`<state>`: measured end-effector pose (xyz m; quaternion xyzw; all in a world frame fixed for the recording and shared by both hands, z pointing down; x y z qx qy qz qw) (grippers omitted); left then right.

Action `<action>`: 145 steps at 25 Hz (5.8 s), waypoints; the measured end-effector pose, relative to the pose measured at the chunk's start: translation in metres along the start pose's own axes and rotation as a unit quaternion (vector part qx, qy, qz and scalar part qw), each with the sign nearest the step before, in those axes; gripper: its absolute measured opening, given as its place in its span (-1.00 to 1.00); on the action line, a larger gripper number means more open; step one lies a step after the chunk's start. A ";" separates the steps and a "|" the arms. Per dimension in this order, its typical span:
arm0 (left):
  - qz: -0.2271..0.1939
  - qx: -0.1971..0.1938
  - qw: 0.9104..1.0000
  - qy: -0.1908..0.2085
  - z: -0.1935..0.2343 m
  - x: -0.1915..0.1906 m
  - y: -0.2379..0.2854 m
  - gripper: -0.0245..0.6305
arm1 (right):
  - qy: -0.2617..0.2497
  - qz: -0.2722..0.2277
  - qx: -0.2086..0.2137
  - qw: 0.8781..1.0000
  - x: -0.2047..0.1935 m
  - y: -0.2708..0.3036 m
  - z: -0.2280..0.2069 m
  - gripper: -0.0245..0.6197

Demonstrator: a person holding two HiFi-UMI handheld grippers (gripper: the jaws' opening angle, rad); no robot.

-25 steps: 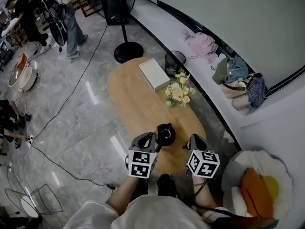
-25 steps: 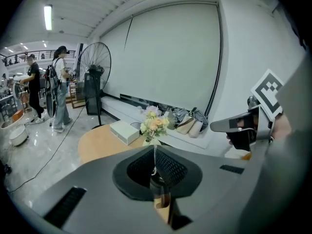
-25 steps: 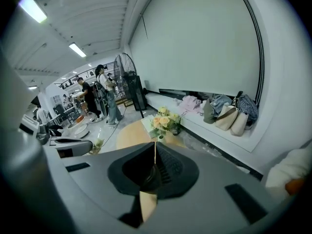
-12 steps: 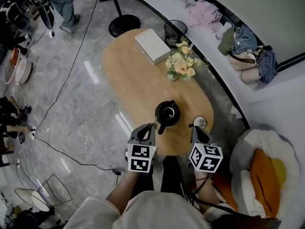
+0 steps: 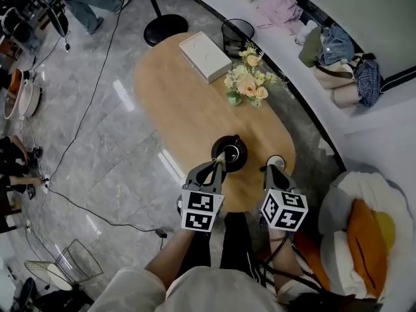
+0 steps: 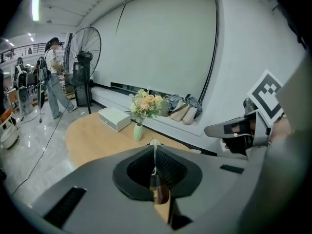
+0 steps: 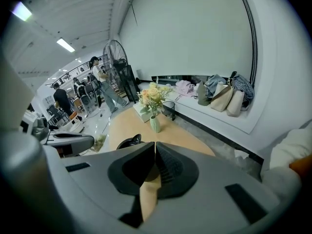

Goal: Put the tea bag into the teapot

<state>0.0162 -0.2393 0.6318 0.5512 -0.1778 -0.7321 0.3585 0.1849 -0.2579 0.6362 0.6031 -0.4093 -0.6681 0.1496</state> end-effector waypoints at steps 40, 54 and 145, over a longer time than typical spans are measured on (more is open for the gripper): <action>0.016 -0.024 0.999 -0.019 -0.013 -0.002 0.039 -0.47 | 0.037 0.020 -0.002 0.999 -0.018 0.033 -0.017 -0.81; 0.007 -0.019 1.000 -0.018 -0.010 0.008 0.027 -0.55 | 0.031 0.018 0.002 0.999 -0.009 0.026 -0.008 -0.81; -0.194 0.053 0.979 -0.024 0.020 0.177 -0.111 -0.87 | -0.082 -0.176 -0.008 0.981 0.179 -0.105 0.009 -0.82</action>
Point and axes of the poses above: the fingertips, and each gripper's own axes: y forward along the fingers, z to its left, x out of its top, the point moved 2 cm from there along -y, backward along the fingers, and after that the axes turned 13 degrees about -y, right-handed, at the moved point
